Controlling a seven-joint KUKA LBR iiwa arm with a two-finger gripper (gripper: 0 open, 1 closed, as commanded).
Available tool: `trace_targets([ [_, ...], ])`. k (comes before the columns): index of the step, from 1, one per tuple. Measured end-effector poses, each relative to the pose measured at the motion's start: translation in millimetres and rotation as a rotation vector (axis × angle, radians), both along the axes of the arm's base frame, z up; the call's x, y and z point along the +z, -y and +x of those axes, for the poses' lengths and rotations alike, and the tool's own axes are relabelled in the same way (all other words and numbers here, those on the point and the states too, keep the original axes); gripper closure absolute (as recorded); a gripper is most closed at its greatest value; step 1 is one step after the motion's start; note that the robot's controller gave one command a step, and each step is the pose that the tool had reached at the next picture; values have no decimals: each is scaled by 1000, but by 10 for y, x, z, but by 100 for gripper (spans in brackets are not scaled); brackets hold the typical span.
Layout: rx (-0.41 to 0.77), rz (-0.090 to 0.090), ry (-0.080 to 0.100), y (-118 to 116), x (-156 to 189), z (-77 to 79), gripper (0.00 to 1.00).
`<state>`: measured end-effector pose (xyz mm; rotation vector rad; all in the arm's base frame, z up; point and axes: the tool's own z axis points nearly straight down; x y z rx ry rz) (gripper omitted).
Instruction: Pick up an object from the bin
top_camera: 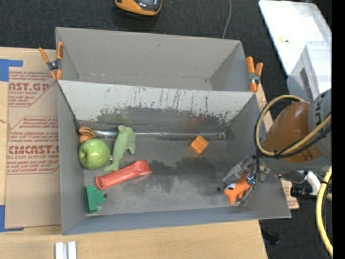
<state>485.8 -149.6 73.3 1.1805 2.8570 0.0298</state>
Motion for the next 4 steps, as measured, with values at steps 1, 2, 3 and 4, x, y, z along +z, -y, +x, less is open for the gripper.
trace_targets([
  [1,-17,1,2,-13,0,2,100],
  [2,-12,1,7,-5,-2,-16,100],
  [3,-12,1,7,-5,-2,-15,100],
  [4,-45,2,11,-37,-1,-15,100],
])
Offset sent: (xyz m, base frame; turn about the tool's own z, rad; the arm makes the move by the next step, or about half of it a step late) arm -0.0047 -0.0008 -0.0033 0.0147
